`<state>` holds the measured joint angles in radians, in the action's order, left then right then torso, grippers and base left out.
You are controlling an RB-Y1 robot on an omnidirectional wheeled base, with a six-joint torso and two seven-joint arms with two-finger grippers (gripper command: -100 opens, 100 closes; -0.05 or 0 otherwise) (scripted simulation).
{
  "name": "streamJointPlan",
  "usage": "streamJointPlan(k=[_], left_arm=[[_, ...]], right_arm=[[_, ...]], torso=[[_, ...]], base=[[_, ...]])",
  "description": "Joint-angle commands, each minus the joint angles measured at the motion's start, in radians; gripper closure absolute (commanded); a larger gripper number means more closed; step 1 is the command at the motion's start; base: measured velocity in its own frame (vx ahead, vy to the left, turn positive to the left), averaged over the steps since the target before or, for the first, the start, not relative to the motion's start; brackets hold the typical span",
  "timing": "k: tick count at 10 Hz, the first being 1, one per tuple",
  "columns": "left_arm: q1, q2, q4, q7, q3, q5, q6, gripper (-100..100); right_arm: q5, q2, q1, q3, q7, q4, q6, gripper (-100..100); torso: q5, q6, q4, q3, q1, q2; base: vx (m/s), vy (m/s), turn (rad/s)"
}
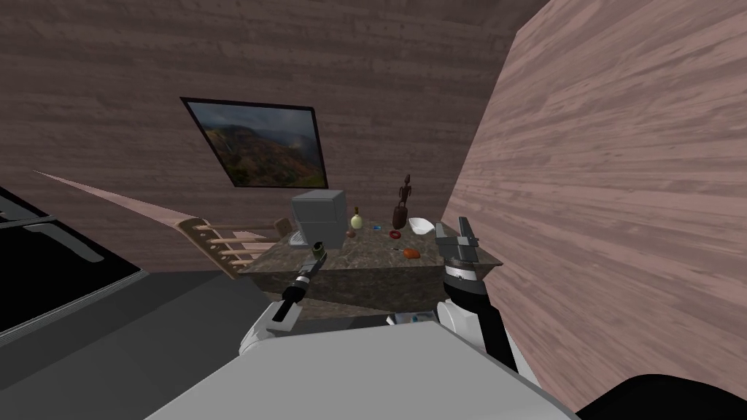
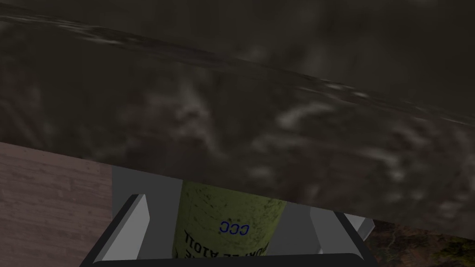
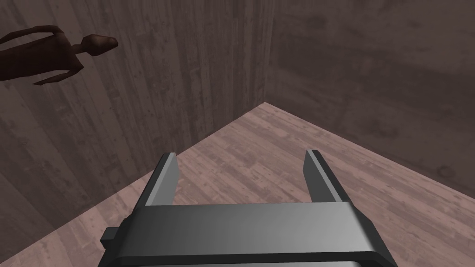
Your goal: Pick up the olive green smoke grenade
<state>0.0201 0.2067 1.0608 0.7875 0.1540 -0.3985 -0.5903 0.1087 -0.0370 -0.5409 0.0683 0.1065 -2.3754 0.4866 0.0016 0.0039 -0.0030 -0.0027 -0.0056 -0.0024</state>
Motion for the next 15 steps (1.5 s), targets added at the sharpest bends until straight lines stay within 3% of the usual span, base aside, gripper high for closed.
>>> streamJointPlan(k=[1, 2, 3, 5, 6, 8, 9, 11, 13, 14, 15], left_arm=[[0.05, 0.014, -0.05, 0.011, -0.007, 0.016, -0.007, -100], [0.061, 0.014, -0.078, 0.011, -0.007, 0.016, -0.007, -100], [0.099, 0.041, -0.105, 0.03, -0.023, 0.05, -0.019, -100], [0.143, 0.041, -0.171, 0.03, -0.023, 0.05, -0.019, -100], [0.185, 0.069, -0.208, 0.049, -0.039, 0.083, -0.03, -100], [0.225, 0.069, -0.266, 0.049, -0.039, 0.083, -0.03, -100], [0.267, 0.097, -0.303, 0.068, -0.056, 0.117, -0.042, -100], [0.308, 0.097, -0.335, 0.068, -0.056, 0.117, -0.042, -100], [0.308, 0.097, -0.369, 0.068, -0.056, 0.117, -0.042, -100], [0.355, 0.124, -0.405, 0.088, -0.072, 0.151, -0.054, -100], [0.39, 0.124, -0.455, 0.088, -0.072, 0.151, -0.054, -100]], right_arm=[[0.0, 0.0, 0.0, 0.0, 0.0, 0.0, 0.0, 0], [0.0, 0.0, 0.0, 0.0, 0.0, 0.0, 0.0, 0], [0.0, 0.0, 0.0, 0.0, 0.0, 0.0, 0.0, 0], [0.0, 0.0, 0.0, 0.0, 0.0, 0.0, 0.0, 0], [0.0, 0.0, 0.0, 0.0, 0.0, 0.0, 0.0, 0], [0.0, 0.0, 0.0, 0.0, 0.0, 0.0, 0.0, 0], [0.0, 0.0, 0.0, 0.0, 0.0, 0.0, 0.0, 0], [0.0, 0.0, 0.0, 0.0, 0.0, 0.0, 0.0, 0], [0.0, 0.0, 0.0, 0.0, 0.0, 0.0, 0.0, 0], [0.0, 0.0, 0.0, 0.0, 0.0, 0.0, 0.0, 0], [0.0, 0.0, 0.0, 0.0, 0.0, 0.0, 0.0, 0]], torso=[[0.0, 0.0, 0.0, 0.0, 0.0, 0.0], [0.0, 0.0, 0.0, 0.001, -0.001, 0.001], [0.0, 0.0, 0.0, 0.0, 0.0, 0.0], [0.0, 0.0, 0.0, 0.001, -0.001, 0.001], [0.0, 0.0, 0.0, 0.0, 0.0, 0.0], [0.0, 0.0, 0.0, 0.001, 0.0, 0.001], [0.0, 0.0, 0.0, 0.0, 0.001, 0.0], [0.0, 0.0, 0.0, 0.001, 0.0, 0.001], [0.0, 0.0, 0.0, -0.001, 0.0, -0.001], [0.0, -0.001, -0.001, -0.001, 0.001, -0.002], [0.0, -0.002, 0.0, 0.0, 0.002, 0.0]], base=[[-0.053, -0.025, 0.001], [-0.029, -0.014, -0.001], [-0.052, -0.026, 0.103], [-0.042, -0.023, 0.028], [-0.054, -0.027, 0.09], [-0.041, -0.009, 0.033], [-0.05, -0.002, 0.09], [-0.038, -0.009, 0.037], [0.0, -0.004, -0.012], [-0.042, -0.009, 0.123], [-0.059, -0.018, 0.07]])
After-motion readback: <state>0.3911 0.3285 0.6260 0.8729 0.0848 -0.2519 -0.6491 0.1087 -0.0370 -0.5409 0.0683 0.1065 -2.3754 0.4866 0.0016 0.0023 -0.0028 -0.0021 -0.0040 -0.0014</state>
